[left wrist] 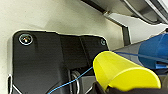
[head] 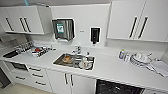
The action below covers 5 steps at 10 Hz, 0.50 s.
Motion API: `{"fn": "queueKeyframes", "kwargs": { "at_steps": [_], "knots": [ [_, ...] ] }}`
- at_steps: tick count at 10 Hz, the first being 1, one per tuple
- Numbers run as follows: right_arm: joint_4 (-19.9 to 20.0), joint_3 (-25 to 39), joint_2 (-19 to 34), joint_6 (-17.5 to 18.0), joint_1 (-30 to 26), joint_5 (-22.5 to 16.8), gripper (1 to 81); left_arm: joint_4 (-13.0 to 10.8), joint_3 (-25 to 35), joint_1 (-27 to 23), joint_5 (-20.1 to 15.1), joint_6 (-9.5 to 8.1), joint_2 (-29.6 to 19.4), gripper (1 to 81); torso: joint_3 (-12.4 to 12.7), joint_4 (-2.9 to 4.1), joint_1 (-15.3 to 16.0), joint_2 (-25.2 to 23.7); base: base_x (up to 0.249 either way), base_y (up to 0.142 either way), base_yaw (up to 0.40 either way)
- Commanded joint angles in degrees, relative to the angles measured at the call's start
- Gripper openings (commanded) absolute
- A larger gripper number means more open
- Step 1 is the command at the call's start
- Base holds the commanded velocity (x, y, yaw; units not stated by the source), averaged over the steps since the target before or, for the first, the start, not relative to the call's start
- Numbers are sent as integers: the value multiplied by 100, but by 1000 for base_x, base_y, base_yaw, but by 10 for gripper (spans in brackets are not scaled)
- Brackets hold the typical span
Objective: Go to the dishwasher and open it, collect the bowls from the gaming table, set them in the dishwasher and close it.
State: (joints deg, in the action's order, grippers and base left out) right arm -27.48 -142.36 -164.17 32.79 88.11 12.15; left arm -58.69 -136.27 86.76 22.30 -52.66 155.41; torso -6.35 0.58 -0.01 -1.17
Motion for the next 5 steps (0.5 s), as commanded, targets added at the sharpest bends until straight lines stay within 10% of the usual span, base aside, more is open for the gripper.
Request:
{"fn": "queueKeyframes", "kwargs": {
  "at_steps": [1,5],
  "knots": [
    [-188,104,-31,-71,-131,-231,10,-64,39,-190,-68,2,-132,10,0,0,1,0,0,0,0],
    [-197,96,-31,-71,-131,-231,10,-64,39,-198,-68,2,-123,10,0,0,1,0,0,0,-93]
  ]
}}
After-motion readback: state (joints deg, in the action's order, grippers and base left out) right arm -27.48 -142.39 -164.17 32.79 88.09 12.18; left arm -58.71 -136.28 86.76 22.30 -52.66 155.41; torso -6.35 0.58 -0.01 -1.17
